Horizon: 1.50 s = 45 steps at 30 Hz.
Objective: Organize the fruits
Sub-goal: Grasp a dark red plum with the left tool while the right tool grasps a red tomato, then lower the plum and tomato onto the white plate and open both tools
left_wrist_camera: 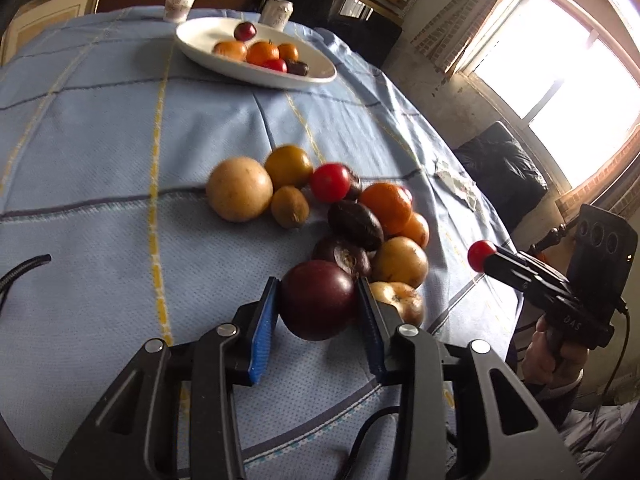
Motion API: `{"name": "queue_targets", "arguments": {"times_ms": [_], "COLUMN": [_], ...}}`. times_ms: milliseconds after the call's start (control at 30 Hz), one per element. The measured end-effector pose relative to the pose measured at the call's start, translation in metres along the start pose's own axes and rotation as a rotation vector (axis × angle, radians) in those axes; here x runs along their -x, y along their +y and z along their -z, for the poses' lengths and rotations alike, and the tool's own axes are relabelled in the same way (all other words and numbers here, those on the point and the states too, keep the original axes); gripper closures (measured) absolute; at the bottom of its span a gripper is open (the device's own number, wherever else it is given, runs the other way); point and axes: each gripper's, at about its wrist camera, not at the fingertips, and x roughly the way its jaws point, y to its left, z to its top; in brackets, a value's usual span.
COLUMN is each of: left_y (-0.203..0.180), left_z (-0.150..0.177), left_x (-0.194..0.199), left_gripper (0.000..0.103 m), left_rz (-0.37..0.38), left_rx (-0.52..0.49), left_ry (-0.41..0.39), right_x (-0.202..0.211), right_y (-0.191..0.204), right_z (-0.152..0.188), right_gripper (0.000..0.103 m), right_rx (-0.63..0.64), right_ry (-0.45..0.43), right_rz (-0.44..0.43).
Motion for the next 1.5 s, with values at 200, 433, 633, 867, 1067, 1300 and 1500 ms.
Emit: {"name": "queue_targets", "arguments": {"times_ms": [200,433,633,867,1067,1300,1500], "left_y": [-0.008,-0.013,0.013,0.057,0.085,0.09,0.06], "left_z": [-0.028,-0.086,-0.169,-0.254,-0.286,-0.278,-0.242], "left_x": [0.032,0.033,0.01,-0.046,-0.087,-0.086,-0.047], "left_gripper": [0.066,0.066,0.066,0.066,0.066,0.013,0.011], "left_rz": [-0.038,-0.091,-0.117,-0.2,-0.291,-0.291,-0.286], "left_rx": [-0.047,-0.103,-0.009,0.073,0.106,0.157,0.1], "left_ry": [-0.054,-0.048,-0.115,-0.135,-0.1,-0.121,-0.16], "right_x": [-0.002,-0.025,-0.079,-0.159,-0.201,-0.194,-0.145], "right_y": [0.006,0.006,-0.016,-0.041,-0.06,-0.059,-0.039], "right_z": [-0.029,-0.085,-0.154,-0.2,-0.21,-0.212,-0.194], "right_gripper": [0.078,0.078,0.078,0.078,0.078,0.056,0.046], "right_rx": [0.067,0.135,0.082,0.028,-0.026,-0.013,0.037], "right_ry": [0.002,0.011,-0.007,0.017,0.058,0.026,-0.018], "right_rz": [-0.017,-0.032,-0.028,0.013,0.015,0.029,0.062]}}
